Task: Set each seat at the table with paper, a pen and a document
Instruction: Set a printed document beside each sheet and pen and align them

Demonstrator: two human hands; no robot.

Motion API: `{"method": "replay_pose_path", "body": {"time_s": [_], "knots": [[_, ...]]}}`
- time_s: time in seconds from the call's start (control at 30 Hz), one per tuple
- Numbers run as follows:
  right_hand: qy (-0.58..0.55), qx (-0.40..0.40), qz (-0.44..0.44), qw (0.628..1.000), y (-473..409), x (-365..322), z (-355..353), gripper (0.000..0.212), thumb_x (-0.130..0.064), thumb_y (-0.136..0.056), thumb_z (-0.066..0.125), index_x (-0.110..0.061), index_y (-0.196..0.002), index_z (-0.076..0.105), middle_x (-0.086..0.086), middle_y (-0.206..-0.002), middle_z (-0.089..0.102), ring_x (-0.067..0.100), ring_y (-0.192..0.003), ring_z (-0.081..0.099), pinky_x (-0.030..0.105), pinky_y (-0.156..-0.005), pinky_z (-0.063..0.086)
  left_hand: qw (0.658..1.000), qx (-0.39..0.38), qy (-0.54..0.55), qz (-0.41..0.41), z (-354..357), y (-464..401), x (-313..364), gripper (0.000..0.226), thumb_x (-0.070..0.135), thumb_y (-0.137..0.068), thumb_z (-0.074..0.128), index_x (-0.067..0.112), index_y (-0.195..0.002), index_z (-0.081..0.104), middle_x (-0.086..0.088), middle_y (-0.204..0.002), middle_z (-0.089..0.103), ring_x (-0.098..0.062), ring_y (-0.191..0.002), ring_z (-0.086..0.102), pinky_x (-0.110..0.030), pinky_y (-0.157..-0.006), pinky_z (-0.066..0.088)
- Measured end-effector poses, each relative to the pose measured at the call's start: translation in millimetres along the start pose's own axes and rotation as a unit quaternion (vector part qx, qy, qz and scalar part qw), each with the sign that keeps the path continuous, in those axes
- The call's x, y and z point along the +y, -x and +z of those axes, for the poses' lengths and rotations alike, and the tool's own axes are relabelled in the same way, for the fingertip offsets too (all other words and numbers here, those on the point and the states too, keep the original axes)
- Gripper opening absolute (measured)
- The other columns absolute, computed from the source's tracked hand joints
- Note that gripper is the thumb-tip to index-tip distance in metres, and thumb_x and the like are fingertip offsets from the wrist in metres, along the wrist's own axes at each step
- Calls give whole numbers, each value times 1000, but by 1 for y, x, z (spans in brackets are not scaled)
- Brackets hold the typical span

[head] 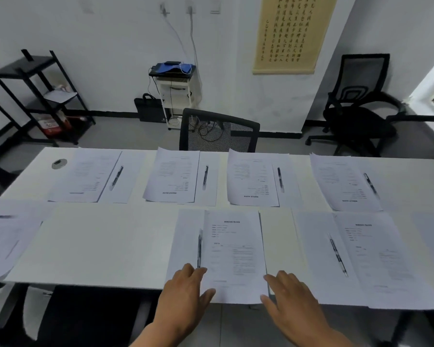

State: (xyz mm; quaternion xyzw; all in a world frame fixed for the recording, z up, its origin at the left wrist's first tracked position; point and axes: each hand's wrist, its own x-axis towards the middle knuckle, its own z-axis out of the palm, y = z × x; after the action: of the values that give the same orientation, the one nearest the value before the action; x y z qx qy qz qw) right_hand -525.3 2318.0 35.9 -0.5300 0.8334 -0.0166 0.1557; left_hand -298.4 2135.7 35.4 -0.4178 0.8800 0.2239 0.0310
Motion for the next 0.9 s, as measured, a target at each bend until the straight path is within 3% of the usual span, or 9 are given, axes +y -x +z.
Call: {"method": "replay_pose_path", "body": {"time_s": [0.07,0.13,0.2,0.3,0.77,0.9], "knots": [[-22,-21,-1,1000,-9,-9,-9,79,-65,-92,12,-30,-152,50,-12,-130,55,14,-119,53,32,-99,44,1000,2,1,7,-4,-4,-3,62,64,-106,50,36,-161,44,11,-136,52,-15,-127,57,-30,-103,48],[-29,-35,-1,999,-18,-15,-15,85,-67,-90,3,-32,-159,38,-12,-141,49,14,-129,46,31,-107,37,1000,0,-5,6,-10,-9,-3,61,63,-106,50,37,-160,43,11,-136,52,-15,-127,56,-30,-103,48],[-35,-40,-5,999,-28,-18,-20,82,-67,-93,4,-33,-161,36,-13,-145,47,13,-133,44,31,-111,36,1000,-1,-11,2,-14,-16,-2,59,64,-106,50,37,-159,44,12,-136,52,-15,-126,56,-31,-102,48],[-33,-46,-5,998,-41,-18,-21,61,-62,-108,24,-34,-162,32,-13,-151,44,12,-137,42,30,-115,34,1000,0,-18,-7,-16,-22,-1,57,64,-106,50,38,-157,46,13,-134,53,-14,-123,58,-30,-100,48],[-45,-52,-4,998,-65,-34,11,57,-57,-109,34,-29,-159,39,-9,-145,51,17,-129,49,31,-109,41,998,-49,-49,-7,-13,-38,-43,63,61,-107,52,33,-162,42,7,-140,53,-18,-129,57,-34,-103,49],[-33,-63,22,997,-68,-48,28,72,-63,-101,20,-27,-158,44,-7,-137,55,19,-121,52,34,-102,44,996,-74,-45,8,-8,-49,-69,63,58,-106,55,31,-162,44,4,-140,55,-22,-129,58,-37,-102,52]]}}
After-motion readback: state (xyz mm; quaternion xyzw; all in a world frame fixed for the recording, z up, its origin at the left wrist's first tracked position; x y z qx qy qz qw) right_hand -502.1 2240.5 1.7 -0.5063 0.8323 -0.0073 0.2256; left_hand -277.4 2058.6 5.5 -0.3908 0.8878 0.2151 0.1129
